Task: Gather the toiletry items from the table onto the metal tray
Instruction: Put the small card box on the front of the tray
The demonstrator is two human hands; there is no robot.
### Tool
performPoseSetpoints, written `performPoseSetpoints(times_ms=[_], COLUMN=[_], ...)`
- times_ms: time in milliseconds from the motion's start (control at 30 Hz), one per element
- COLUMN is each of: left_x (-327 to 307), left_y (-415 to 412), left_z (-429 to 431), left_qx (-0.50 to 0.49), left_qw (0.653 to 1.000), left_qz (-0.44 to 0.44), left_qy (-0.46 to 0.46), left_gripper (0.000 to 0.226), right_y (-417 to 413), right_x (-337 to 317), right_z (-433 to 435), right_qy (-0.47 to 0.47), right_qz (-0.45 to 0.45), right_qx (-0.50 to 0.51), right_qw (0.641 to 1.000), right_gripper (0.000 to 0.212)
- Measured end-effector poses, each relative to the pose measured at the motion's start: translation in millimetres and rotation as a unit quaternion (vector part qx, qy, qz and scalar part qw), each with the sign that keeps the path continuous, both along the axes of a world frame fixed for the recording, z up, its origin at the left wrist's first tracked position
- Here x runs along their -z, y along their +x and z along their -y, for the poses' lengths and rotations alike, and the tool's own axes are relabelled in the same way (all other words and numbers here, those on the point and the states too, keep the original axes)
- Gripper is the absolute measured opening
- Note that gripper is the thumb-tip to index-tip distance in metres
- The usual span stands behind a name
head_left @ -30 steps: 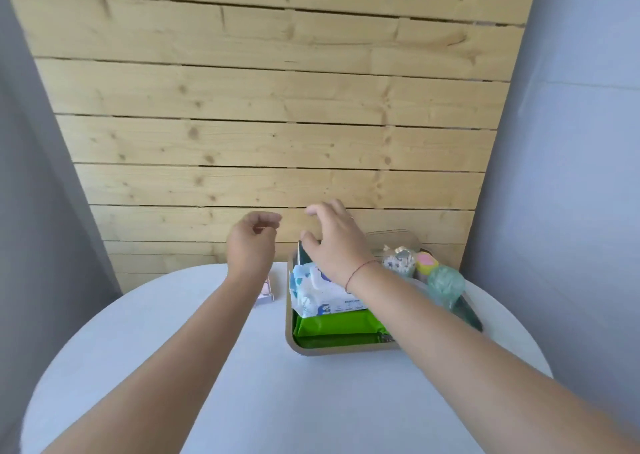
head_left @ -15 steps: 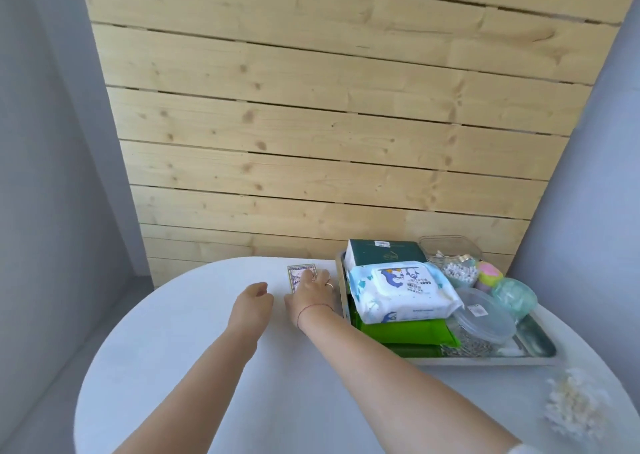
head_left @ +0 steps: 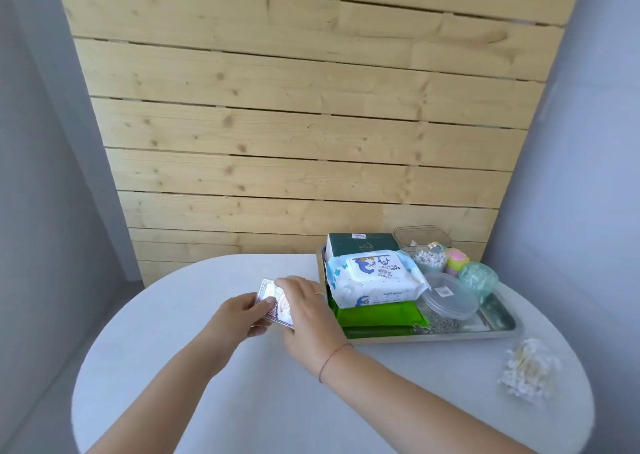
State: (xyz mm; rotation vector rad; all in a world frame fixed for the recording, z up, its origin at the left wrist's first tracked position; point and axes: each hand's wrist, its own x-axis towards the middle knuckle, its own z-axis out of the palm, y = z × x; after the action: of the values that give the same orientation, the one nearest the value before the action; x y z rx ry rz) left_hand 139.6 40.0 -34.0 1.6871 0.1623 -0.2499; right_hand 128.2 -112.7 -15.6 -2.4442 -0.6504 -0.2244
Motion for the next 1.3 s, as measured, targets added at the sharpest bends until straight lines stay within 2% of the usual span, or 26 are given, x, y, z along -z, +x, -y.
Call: performPoseSetpoints(times_ms=[100,200,333,367,433,500,567,767,1000,1200,1300], left_x=[-23,-36,-34,-32,-25,-16,-8,1,6,10,11], left_y=[-23,-32,-39,-40,-39,-38,-38,-33,-27,-22,-24], left_z=[19,57,112,121,139,147,151,151,149,150,149], left_qx=[0.050,0.024,-0.002,-0.018,-0.051,-0.081,-0.091,-0.134,-0.171,-0.162,-0.179], left_qw=[0.996,0.993,0.992,0.992,0.992,0.980,0.974,0.967,0.956,0.953,0.954], left_qz=[0.046,0.070,0.086,0.095,0.117,0.133,0.130,0.130,0.120,0.110,0.121], left_qy=[-0.054,-0.094,-0.092,-0.078,0.007,0.127,0.164,0.175,0.207,0.232,0.209], left_gripper=[0.021,0.020,0.019,0.017,0.015,0.016,0.015,0.016,0.016,0.021,0.020], right_y=[-25,-29,-23,-22,-21,-18,-17,-15,-16,-14,-19], right_x=[-16,-25,-24,-22,-12,-1,7,9,15,16,6], right_z=[44,95,141,146,155,155,150,141,138,139,154], right_qy=[0.009,0.053,0.187,0.209,0.238,0.253,0.267,0.210,0.148,0.060,0.066], right_qz=[0.041,0.004,-0.094,-0.107,-0.128,-0.148,-0.164,-0.145,-0.136,-0.145,-0.104], right_qx=[0.009,0.088,0.182,0.198,0.234,0.257,0.265,0.286,0.290,0.254,0.242], right_qw=[0.999,0.995,0.961,0.952,0.934,0.921,0.912,0.924,0.936,0.954,0.962], right_gripper=[0.065,0.062,0.017,0.019,0.025,0.017,0.011,0.023,0.020,0.007,0.025])
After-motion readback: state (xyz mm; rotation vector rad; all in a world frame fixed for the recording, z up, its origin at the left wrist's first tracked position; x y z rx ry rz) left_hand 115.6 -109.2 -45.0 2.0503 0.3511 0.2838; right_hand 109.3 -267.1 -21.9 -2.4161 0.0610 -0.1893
